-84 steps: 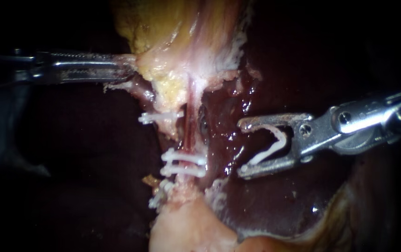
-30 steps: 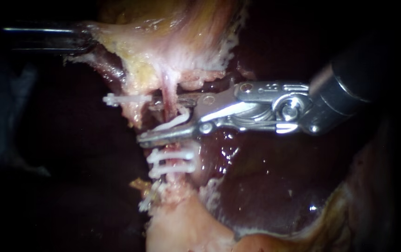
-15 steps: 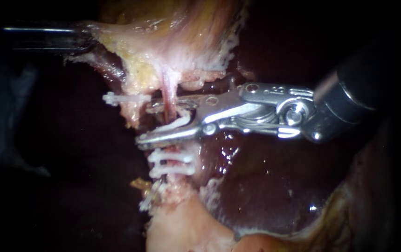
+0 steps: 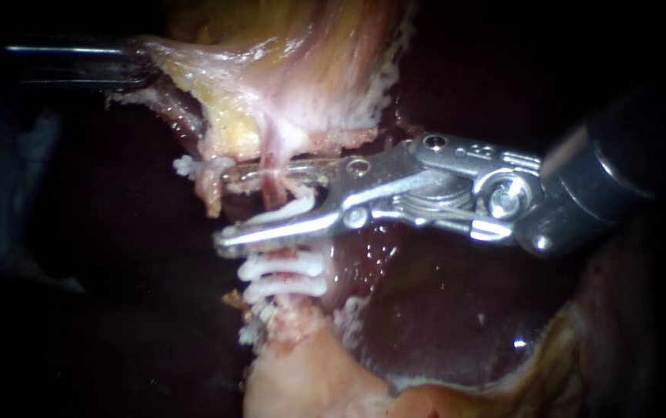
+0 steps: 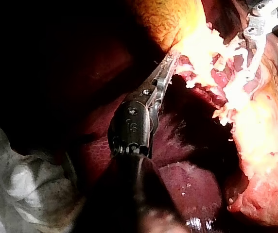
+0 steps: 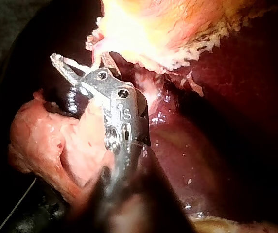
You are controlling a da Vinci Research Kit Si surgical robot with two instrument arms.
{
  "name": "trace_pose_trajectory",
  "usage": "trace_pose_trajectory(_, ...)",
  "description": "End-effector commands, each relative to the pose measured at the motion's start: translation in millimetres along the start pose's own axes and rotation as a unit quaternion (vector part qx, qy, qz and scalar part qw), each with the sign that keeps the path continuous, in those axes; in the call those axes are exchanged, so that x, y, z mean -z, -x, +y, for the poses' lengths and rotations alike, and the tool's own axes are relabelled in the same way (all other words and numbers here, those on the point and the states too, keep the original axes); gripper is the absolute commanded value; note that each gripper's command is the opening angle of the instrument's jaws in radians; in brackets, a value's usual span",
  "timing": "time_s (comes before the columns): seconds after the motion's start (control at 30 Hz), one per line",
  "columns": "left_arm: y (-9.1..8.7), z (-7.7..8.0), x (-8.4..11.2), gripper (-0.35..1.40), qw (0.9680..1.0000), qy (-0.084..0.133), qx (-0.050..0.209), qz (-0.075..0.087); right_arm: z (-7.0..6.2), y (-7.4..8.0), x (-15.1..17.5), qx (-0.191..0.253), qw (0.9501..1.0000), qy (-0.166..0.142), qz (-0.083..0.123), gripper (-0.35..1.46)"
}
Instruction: Clipping third clip right tube
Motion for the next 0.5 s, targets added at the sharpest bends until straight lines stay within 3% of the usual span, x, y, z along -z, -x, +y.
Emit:
trace_pose_trajectory(0.03, 0.0, 0.0, 0.0, -0.35, 1.0000, 0.000, 0.000, 0.000, 0.0, 0.0, 0.1, -0.001, 1.0000, 0.000, 0.000, 0.45)
trace_pose_trajectory(0.5, 0.0, 0.0, 0.0, -0.35, 1.0000, 0.000, 0.000, 0.000, 0.4, 0.5, 0.7, -0.036, 0.9994, -0.002, 0.004, 0.28)
